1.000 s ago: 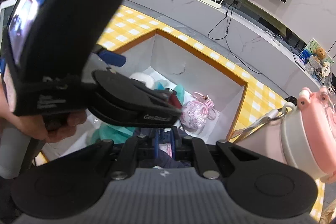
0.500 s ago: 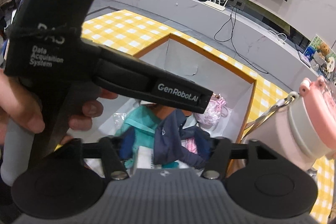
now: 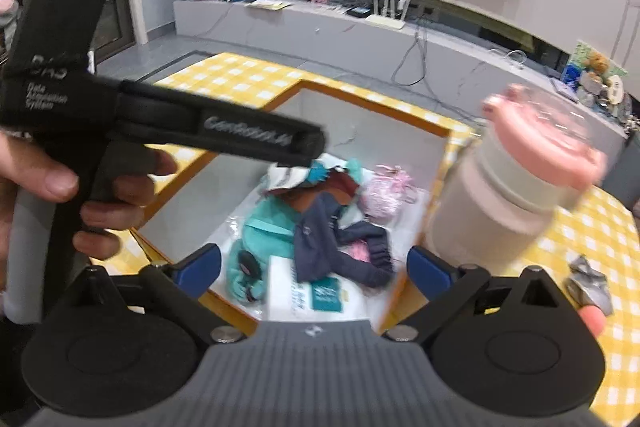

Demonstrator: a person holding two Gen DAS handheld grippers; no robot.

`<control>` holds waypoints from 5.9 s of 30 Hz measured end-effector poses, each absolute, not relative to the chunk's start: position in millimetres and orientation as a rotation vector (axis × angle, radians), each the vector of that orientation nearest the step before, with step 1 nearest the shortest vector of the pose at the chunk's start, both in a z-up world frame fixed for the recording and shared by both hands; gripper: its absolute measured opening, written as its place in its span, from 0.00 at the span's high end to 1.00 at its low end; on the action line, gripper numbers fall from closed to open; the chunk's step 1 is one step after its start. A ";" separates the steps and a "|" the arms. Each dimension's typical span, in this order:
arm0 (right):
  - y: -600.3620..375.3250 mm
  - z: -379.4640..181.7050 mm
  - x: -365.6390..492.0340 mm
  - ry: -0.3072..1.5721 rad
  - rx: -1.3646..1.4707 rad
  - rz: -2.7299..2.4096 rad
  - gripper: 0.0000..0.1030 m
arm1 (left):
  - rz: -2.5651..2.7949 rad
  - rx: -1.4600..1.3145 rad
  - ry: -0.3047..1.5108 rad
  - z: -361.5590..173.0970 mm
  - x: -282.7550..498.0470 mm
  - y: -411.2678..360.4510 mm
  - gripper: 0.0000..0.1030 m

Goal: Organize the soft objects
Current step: 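Open both grippers to drop the items into the box, then move both tools back and close the right gripper on the pink sponge ball, then close the left gripper on the grey pouch while the right holds the ball, then carry the grey pouch and pink ball over the orange box with both grippers, then open both grippers to drop the grey pouch and pink ball into the box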

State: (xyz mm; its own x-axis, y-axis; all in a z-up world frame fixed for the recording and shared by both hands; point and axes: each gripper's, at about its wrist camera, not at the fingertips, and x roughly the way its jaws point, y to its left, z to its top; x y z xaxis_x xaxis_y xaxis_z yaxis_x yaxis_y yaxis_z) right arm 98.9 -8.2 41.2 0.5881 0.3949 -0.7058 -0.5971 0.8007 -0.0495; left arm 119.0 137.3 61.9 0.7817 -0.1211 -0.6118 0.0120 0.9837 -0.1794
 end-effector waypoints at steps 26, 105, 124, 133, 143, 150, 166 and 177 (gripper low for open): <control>-236.8 -73.6 150.9 0.766 0.096 0.004 0.03 | -0.440 0.034 0.729 6.4 31.9 -52.6 0.00; -376.3 -46.0 208.9 0.779 0.255 0.066 0.55 | -0.305 0.008 0.945 -25.6 201.6 -192.7 0.97; -282.2 -22.6 119.0 0.822 0.139 0.142 0.55 | -0.288 -0.019 0.920 -0.2 106.9 -132.3 0.97; -223.0 1.3 61.4 0.813 0.066 0.244 0.55 | -0.212 -0.032 0.937 4.6 47.6 -74.9 0.97; -123.0 39.0 26.9 0.728 -0.011 0.483 0.55 | -0.063 -0.175 0.891 40.9 15.5 42.0 0.96; -50.4 61.7 41.0 0.625 -0.093 0.526 0.55 | 0.084 -0.252 0.811 51.7 67.9 112.2 0.96; 15.4 32.3 121.3 0.715 -0.278 0.529 0.54 | 0.219 -0.157 0.864 18.1 161.1 151.1 0.84; 24.5 18.6 129.1 0.748 -0.327 0.532 0.54 | 0.077 -0.332 0.794 27.0 150.2 162.1 0.08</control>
